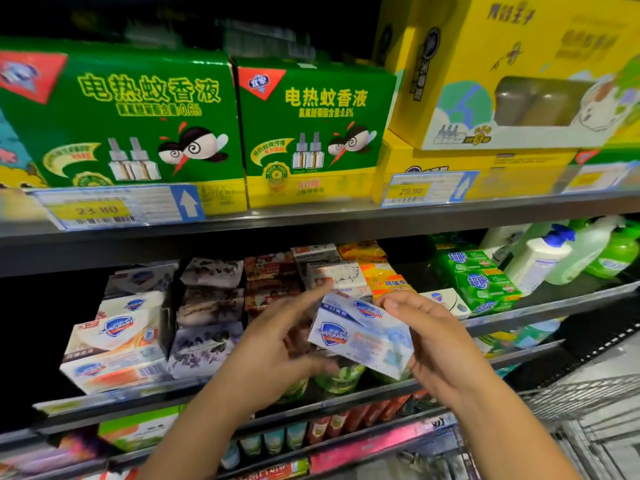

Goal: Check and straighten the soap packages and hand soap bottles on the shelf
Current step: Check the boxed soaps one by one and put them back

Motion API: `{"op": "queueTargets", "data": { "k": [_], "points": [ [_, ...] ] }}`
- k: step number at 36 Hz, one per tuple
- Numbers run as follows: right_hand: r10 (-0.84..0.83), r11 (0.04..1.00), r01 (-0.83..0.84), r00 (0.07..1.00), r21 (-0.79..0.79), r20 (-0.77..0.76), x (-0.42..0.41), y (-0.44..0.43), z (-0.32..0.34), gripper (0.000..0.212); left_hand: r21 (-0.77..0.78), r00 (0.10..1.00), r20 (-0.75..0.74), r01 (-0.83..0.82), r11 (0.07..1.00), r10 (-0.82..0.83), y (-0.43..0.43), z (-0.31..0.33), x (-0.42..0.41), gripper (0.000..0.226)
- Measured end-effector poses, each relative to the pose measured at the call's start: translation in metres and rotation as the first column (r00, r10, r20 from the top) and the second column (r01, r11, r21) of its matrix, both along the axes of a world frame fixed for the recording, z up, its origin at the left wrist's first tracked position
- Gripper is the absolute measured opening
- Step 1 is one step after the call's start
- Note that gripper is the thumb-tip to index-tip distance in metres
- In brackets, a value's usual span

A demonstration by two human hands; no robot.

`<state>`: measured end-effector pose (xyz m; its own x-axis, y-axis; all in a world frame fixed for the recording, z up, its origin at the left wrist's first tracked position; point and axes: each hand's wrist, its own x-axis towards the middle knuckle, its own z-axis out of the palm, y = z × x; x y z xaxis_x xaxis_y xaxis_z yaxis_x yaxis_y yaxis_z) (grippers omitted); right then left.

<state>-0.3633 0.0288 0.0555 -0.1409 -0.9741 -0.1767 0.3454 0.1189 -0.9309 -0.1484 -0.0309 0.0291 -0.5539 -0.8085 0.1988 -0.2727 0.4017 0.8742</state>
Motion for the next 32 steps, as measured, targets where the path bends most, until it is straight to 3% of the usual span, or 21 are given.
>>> {"op": "queueTargets", "data": {
  "k": [2,5,10,14,17,19,22,24,26,27,29,32],
  "points": [
    [0.051,0.998,-0.051,0.999,0.033,0.0,0.002,-0.001,0.0,0.01,-0.098,0.996,-0.083,-0.017,0.995,0.009,-0.003,-0.002,0.0,0.073],
    [0.086,0.994,-0.086,0.996,0.066,-0.008,0.007,-0.001,0.002,0.017,-0.117,0.975,-0.222,-0.012,0.993,-0.014,-0.002,-0.004,0.0,0.049],
    [0.175,0.984,-0.165,0.968,0.071,-0.181,0.005,0.001,0.002,0.051,0.289,0.888,-0.432,-0.03,0.957,0.158,0.003,0.001,-0.01,0.039],
    [0.199,0.976,-0.217,0.922,-0.017,-0.331,0.005,0.002,0.001,0.029,0.432,0.816,-0.492,-0.074,0.899,0.303,0.006,0.012,-0.018,0.029],
    [0.176,0.97,-0.217,0.938,-0.108,-0.3,0.005,0.004,0.0,0.078,0.462,0.821,-0.465,-0.093,0.882,0.33,0.006,0.015,-0.024,0.04],
    [0.096,0.976,-0.15,0.948,-0.16,-0.302,0.007,0.004,-0.002,0.077,0.451,0.858,-0.432,-0.064,0.89,0.28,0.004,0.012,-0.024,0.057],
    [0.012,0.981,-0.057,0.972,-0.183,-0.236,0.01,0.0,-0.002,0.036,0.392,0.902,-0.43,0.155,0.907,0.032,-0.002,0.001,-0.013,0.089],
    [0.043,0.987,-0.055,0.996,-0.151,-0.077,0.005,-0.001,-0.003,0.042,0.314,0.959,-0.264,0.187,0.931,-0.103,-0.007,-0.003,-0.007,0.102],
    [0.127,0.982,-0.124,0.992,-0.142,0.014,-0.001,0.001,-0.005,0.065,0.197,0.994,-0.107,0.038,0.98,-0.017,-0.011,-0.005,-0.007,0.089],
    [0.17,0.977,-0.166,0.985,-0.135,0.022,-0.003,0.002,-0.006,0.072,0.127,0.993,-0.101,-0.047,0.991,0.06,-0.014,-0.005,-0.008,0.076],
    [0.221,0.968,-0.223,0.975,-0.112,-0.022,-0.004,0.005,-0.008,0.076,0.012,0.98,-0.142,-0.141,0.99,0.141,-0.016,-0.005,-0.008,0.056],
    [0.219,0.964,-0.243,0.956,-0.109,-0.196,-0.002,0.005,-0.011,0.06,0.06,0.945,-0.317,-0.065,0.996,0.081,-0.011,-0.003,-0.009,0.047]
  ]
}}
